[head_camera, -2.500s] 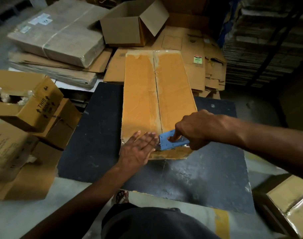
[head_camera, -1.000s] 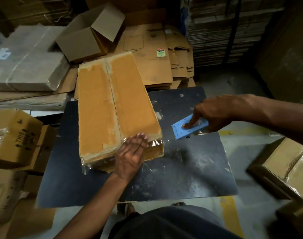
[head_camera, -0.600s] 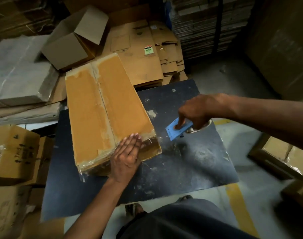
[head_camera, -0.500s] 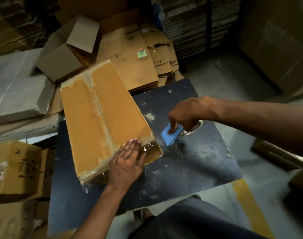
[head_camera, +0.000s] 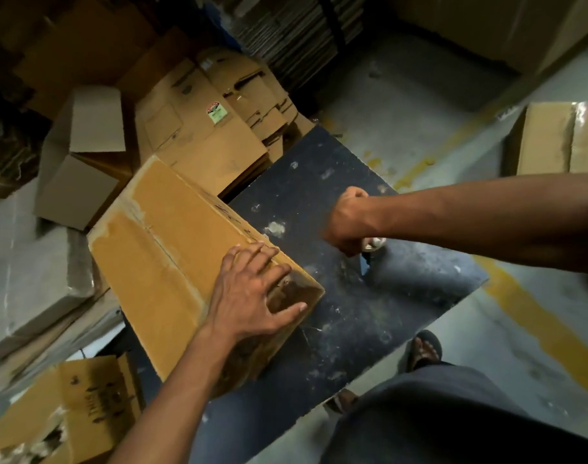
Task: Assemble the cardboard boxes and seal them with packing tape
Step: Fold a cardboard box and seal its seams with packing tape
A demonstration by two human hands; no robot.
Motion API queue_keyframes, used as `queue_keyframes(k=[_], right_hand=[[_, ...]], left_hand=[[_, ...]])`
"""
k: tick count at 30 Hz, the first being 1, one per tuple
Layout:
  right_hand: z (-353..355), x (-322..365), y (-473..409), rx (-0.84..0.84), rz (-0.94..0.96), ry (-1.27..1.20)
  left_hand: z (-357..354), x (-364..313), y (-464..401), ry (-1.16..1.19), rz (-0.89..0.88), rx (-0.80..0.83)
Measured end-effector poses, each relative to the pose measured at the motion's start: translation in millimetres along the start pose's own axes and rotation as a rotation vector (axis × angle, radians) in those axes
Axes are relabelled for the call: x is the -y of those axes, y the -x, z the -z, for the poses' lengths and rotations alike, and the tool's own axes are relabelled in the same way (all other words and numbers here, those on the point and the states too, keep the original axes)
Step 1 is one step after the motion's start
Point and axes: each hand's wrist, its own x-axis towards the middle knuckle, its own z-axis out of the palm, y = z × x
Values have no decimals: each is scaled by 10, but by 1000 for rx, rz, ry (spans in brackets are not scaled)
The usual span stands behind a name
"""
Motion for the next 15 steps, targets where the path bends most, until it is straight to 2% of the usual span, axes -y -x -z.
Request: queue_keyframes(k=[4,8,12,13,15], right_hand=[[-364,-245,-268,46,15,-182],[-666,-352,-478,108,220,-373],[-843,-378,-569,67,312,-510],[-876,-389,-581,48,313,-534],[-963,-409,-650,15,312,-594]], left_hand=[[-44,10,-170,4,-16,127],[-35,15,-347,-45,-37,279],[57,25,-512,-41,-80,423],[68,44,-517,-4,-90,407],[76,96,-452,166,-109,261]])
